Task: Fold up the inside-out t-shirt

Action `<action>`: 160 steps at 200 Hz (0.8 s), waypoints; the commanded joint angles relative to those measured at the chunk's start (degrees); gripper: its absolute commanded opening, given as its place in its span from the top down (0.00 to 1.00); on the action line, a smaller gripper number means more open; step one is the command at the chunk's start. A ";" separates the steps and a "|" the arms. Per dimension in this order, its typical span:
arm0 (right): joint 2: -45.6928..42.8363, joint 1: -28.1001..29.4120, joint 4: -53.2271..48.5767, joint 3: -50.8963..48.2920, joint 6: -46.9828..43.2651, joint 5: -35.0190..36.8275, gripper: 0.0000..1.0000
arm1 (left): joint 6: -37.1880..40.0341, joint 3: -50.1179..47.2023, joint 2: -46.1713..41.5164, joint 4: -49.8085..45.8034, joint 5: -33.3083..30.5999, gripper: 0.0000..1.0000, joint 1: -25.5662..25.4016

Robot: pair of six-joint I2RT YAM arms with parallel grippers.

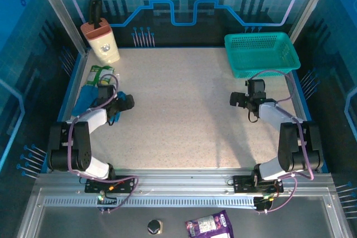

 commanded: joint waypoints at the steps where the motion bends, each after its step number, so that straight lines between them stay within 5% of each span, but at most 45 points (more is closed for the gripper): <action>1: -1.36 -0.80 18.28 -4.40 -6.12 2.72 0.00 | 4.54 -4.05 -0.19 22.22 6.59 0.01 -0.36; 77: 2.88 2.42 54.69 -21.00 -14.51 0.09 0.00 | 8.24 -18.51 4.53 54.63 13.44 0.01 -0.44; 160: 3.78 2.55 57.36 -21.74 -14.11 1.96 0.00 | 9.41 -15.73 3.69 47.68 9.75 0.01 -2.03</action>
